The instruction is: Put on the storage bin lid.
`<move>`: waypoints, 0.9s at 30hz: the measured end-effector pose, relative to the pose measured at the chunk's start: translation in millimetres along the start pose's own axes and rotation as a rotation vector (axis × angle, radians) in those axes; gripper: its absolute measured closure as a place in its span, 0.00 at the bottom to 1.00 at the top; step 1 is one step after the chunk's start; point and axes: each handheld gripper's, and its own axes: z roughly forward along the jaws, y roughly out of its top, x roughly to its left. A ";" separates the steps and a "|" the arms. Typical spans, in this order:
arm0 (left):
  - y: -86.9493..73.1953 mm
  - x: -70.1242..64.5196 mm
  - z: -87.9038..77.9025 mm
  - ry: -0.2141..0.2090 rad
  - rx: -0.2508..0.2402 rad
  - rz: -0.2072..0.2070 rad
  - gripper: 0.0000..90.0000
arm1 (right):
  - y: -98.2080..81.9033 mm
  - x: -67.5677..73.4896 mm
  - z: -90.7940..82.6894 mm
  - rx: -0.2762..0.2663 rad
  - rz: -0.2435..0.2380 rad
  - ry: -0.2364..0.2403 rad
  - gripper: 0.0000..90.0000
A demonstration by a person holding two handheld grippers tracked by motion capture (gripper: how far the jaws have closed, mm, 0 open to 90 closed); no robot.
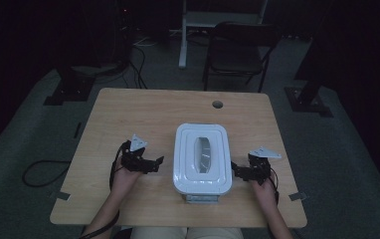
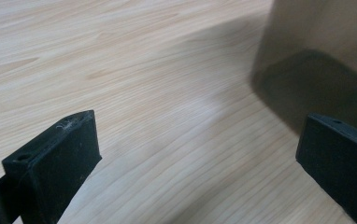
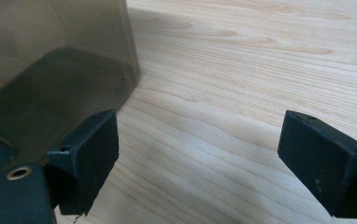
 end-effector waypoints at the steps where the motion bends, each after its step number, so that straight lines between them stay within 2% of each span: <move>1: -1.3 1.5 -1.4 0.007 0.003 -0.003 0.00 | -0.4 -0.6 -0.5 -0.001 0.001 0.002 0.14; 8: -13.2 19.2 -13.6 0.061 0.022 -0.047 0.00 | -3.8 -4.6 -7.6 -0.008 -0.001 -0.011 0.14; 14: -19.7 32.7 -26.9 0.110 0.018 -0.092 0.00 | -7.5 -8.9 -15.1 -0.021 -0.002 -0.043 0.14; 17: -22.9 40.1 -33.0 0.112 0.020 -0.124 0.00 | -9.5 -12.1 -18.0 -0.025 0.013 -0.047 0.14; 27: -43.7 59.2 -50.7 0.181 0.051 -0.150 0.00 | -16.3 -21.1 -35.9 -0.046 0.035 -0.079 0.14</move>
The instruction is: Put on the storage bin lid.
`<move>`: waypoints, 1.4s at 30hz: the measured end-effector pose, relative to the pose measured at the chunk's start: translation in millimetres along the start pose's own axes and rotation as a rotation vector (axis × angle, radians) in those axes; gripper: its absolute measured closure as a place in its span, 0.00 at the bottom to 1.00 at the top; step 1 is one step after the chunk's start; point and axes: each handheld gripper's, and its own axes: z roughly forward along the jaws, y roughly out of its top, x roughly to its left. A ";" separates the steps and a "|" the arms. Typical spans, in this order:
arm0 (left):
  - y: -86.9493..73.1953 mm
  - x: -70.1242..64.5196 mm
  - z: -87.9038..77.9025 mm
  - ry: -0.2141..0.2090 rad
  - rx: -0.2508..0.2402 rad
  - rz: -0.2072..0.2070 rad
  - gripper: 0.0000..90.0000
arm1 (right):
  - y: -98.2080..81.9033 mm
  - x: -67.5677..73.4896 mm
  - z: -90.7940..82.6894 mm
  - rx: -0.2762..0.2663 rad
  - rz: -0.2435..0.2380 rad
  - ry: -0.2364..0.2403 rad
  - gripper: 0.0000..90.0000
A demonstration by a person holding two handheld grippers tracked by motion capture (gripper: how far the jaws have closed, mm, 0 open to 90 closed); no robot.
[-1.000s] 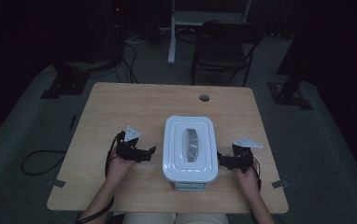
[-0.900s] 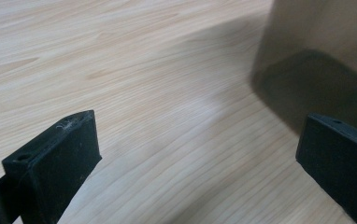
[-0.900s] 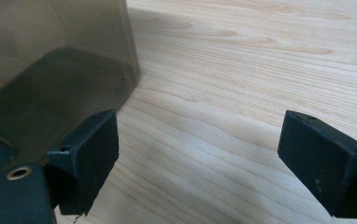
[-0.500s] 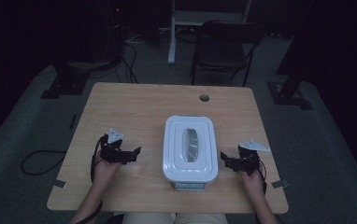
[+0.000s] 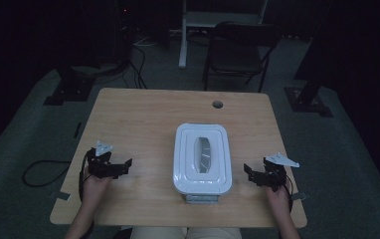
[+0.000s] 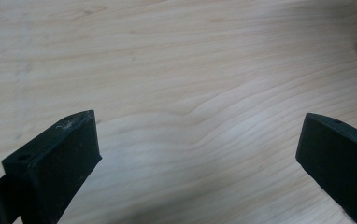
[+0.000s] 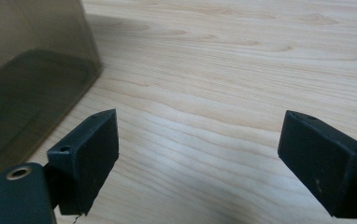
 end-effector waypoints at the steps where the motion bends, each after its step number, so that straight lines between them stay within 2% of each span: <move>1: -2.6 2.2 -1.1 0.004 0.001 -0.006 0.00 | -1.0 -1.5 -1.4 0.000 0.005 -0.002 0.14; 7: -16.8 14.1 -9.0 0.029 0.007 -0.033 0.00 | -7.4 -10.0 -8.8 -0.002 0.024 -0.031 0.14; 11: -24.7 22.0 -15.6 0.047 0.000 -0.067 0.00 | -11.9 -14.7 -13.2 -0.002 0.038 -0.050 0.14; 14: -28.8 24.3 -18.2 0.048 -0.002 -0.080 0.00 | -15.2 -17.5 -14.4 0.005 0.039 -0.067 0.14; 18: -37.3 30.7 -22.8 0.084 0.011 -0.084 0.00 | -21.5 -23.8 -13.3 0.029 0.034 -0.121 0.14; 22: -42.4 37.9 -26.9 0.133 0.027 -0.104 0.00 | -27.4 -26.2 -12.7 0.046 0.059 -0.142 0.14; 27: -49.1 45.8 -30.7 0.226 0.068 -0.131 0.00 | -30.9 -23.5 -11.5 0.065 0.066 -0.205 0.14; 29: -51.9 48.0 -31.2 0.247 0.080 -0.144 0.00 | -32.4 -22.5 -9.8 0.087 0.064 -0.239 0.14; 33: -56.7 51.3 -29.7 0.265 0.114 -0.151 0.00 | -33.2 -25.0 -10.8 0.095 0.107 -0.272 0.14; 37: -58.7 52.9 -28.3 0.276 0.126 -0.156 0.00 | -34.1 -29.3 -10.5 0.135 0.151 -0.295 0.14; 42: -60.4 52.9 -26.2 0.276 0.129 -0.166 0.00 | -33.9 -30.1 -8.8 0.155 0.156 -0.315 0.14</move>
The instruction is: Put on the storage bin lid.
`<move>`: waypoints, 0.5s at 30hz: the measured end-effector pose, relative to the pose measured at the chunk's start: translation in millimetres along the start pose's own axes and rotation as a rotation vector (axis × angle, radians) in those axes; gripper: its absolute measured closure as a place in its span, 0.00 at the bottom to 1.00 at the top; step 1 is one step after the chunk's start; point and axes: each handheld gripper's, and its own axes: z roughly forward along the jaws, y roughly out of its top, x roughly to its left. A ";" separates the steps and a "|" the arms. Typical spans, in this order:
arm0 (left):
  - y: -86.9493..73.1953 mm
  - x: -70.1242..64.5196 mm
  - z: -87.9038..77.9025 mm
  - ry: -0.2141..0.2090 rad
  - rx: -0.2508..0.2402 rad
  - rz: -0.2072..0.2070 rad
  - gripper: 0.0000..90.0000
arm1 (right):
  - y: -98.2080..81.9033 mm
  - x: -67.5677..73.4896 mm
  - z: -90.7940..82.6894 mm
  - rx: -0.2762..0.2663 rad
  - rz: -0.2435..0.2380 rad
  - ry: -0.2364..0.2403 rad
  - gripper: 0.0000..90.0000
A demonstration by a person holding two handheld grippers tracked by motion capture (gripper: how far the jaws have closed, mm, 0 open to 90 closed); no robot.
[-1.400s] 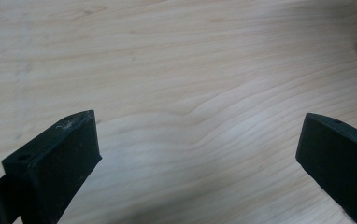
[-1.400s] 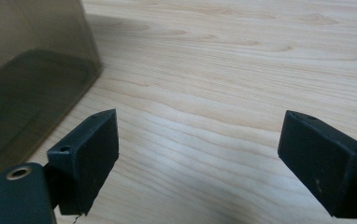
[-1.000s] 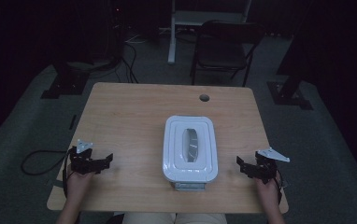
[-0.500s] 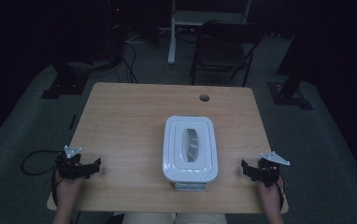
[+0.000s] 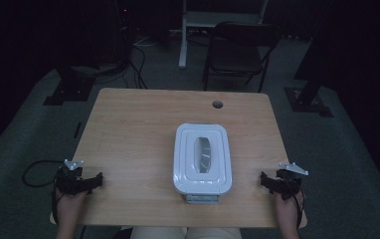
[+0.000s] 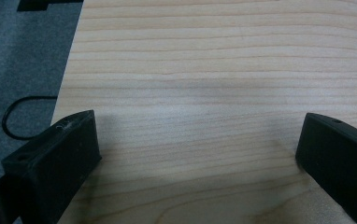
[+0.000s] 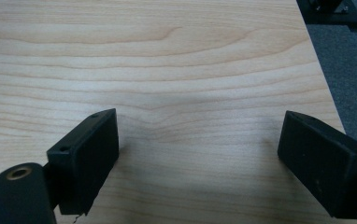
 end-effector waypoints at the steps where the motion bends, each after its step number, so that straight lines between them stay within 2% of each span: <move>1: -0.1 0.0 0.1 -0.002 -0.001 -0.001 0.00 | 0.0 -0.2 0.0 0.000 0.002 -0.003 0.14; 2: -0.1 0.0 0.1 -0.002 -0.001 -0.001 0.00 | 0.0 -0.2 0.0 0.000 0.002 -0.003 0.14; 3: -1.5 1.1 0.9 -0.020 -0.007 -0.016 0.00 | 0.0 -0.2 0.0 0.000 0.002 -0.003 0.14; 15: -2.8 -0.1 0.8 -0.027 -0.016 -0.010 0.00 | 0.0 -0.5 0.1 0.001 0.005 -0.002 0.13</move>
